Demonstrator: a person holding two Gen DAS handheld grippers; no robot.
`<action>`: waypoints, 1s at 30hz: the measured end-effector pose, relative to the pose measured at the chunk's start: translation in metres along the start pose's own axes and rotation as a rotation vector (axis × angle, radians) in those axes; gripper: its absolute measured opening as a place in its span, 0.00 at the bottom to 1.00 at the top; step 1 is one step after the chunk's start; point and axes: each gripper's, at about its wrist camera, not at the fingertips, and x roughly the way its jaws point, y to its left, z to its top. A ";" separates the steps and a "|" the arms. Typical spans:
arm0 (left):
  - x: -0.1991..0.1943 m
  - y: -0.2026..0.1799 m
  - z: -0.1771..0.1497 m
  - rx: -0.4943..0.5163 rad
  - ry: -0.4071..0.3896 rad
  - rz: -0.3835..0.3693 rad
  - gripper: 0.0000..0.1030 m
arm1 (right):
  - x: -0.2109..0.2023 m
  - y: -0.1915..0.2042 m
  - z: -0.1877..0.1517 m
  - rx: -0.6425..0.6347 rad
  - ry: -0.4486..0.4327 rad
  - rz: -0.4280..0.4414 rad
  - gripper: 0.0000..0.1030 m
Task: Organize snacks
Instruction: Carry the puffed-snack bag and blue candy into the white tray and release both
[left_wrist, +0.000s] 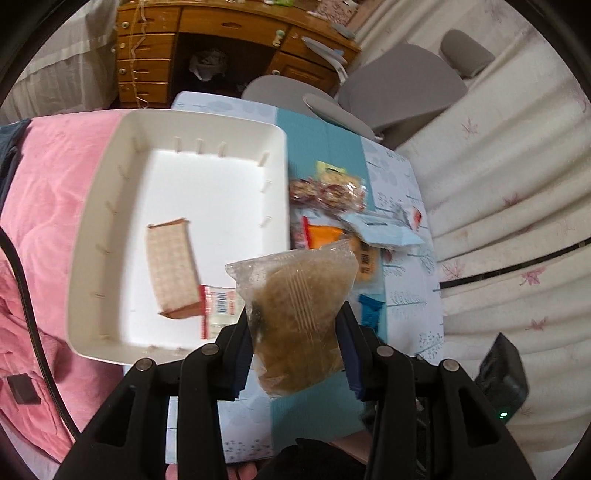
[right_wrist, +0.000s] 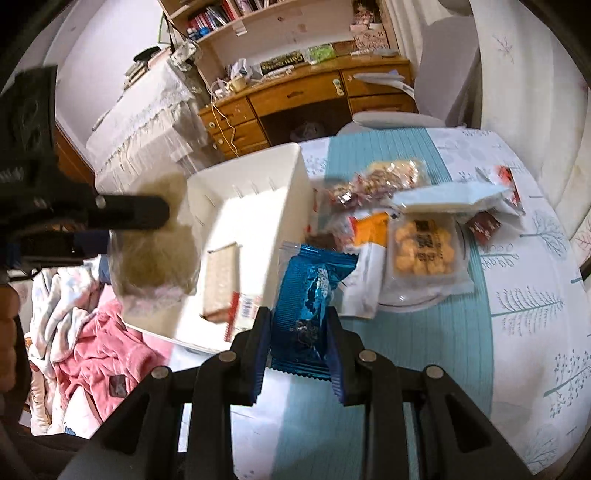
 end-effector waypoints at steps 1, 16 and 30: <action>-0.004 0.008 0.000 -0.006 -0.009 0.008 0.39 | 0.000 0.003 0.001 0.000 -0.006 0.004 0.28; -0.012 0.095 -0.008 -0.102 -0.054 0.116 0.39 | 0.030 0.053 0.007 -0.006 -0.009 0.095 0.28; -0.007 0.111 -0.024 -0.092 -0.080 0.181 0.65 | 0.044 0.071 0.001 -0.019 0.040 0.128 0.53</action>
